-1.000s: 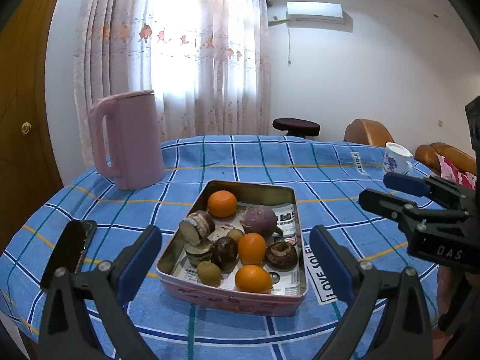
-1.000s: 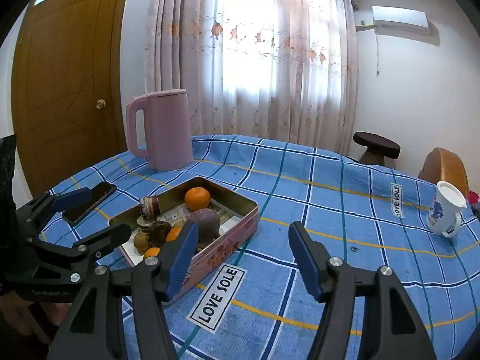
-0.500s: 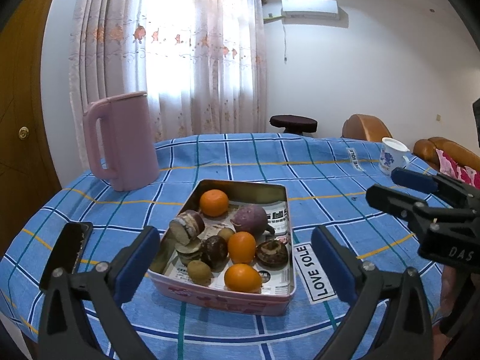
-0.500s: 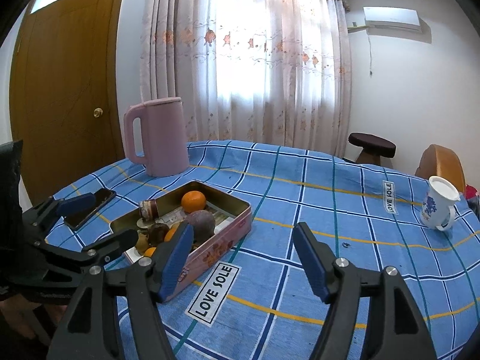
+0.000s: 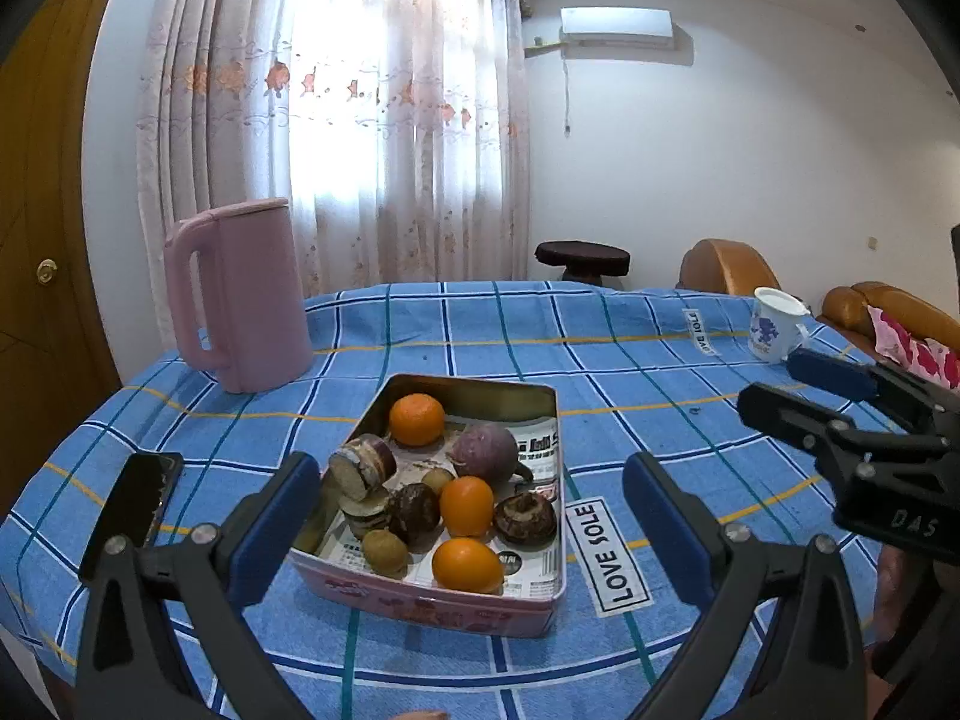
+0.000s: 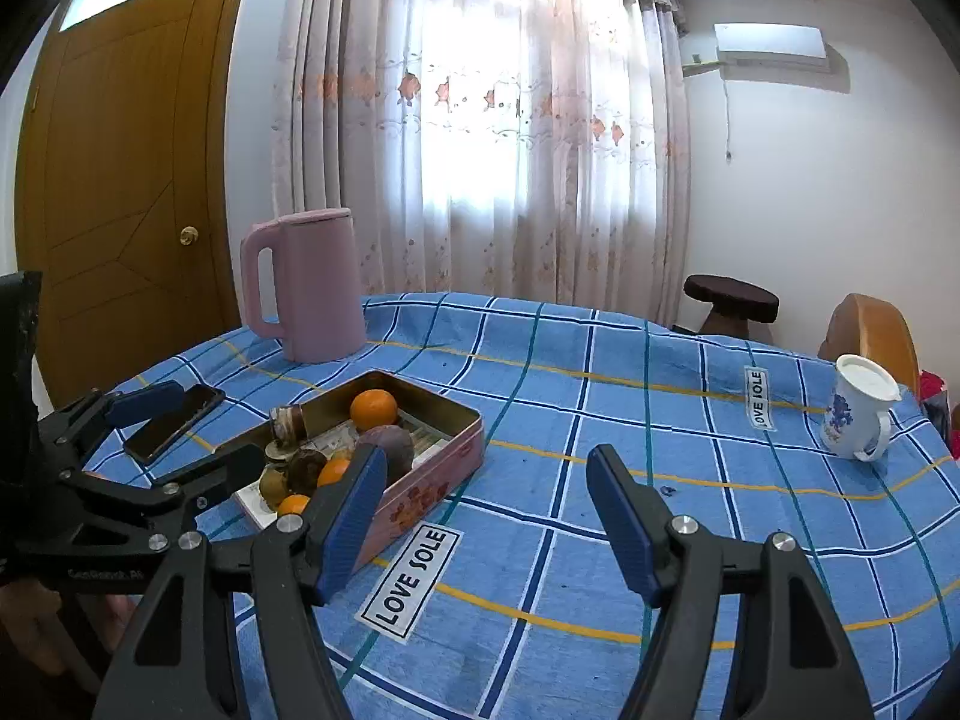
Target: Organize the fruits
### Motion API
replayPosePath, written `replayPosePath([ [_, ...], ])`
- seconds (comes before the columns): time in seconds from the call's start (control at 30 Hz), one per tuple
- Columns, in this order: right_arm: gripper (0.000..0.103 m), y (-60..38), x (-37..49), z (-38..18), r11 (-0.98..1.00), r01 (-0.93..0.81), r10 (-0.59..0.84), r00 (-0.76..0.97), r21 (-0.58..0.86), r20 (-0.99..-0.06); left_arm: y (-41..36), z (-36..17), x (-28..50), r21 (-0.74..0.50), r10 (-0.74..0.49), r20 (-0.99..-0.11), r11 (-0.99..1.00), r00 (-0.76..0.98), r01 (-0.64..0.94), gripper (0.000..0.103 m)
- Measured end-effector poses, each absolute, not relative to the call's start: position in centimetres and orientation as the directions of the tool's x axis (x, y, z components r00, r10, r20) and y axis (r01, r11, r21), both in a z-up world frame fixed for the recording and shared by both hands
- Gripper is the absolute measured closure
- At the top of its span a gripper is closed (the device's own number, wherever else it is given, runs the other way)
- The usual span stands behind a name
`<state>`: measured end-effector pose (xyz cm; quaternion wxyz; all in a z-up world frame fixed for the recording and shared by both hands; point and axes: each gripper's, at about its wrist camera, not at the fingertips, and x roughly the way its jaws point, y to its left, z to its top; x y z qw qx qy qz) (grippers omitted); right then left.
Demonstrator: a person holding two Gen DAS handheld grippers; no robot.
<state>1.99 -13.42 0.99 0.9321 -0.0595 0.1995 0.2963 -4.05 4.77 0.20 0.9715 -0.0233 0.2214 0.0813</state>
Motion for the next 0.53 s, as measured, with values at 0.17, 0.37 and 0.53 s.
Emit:
replayPosePath([
  [0.17, 0.032, -13.6, 2.0, 0.9, 0.82, -0.573, 0.523, 0.748, 0.002, -0.409, 4.7, -0.2, -3.6, -0.017, 0.143, -0.457, 0.986, 0.878, -0.169, 0.0],
  [0.37, 0.032, -13.7, 2.2, 0.2, 0.822, -0.569, 0.515, 0.747, -0.003, -0.419, 4.4, -0.5, -3.6, -0.007, 0.136, -0.466, 0.987, 0.874, -0.158, 0.0],
  [0.53, 0.032, -14.8, 3.2, -0.7, 0.839, -0.544, 0.492, 0.752, 0.009, -0.44, 4.3, -0.5, -3.6, -0.005, 0.141, -0.465, 0.987, 0.874, -0.162, 0.0],
])
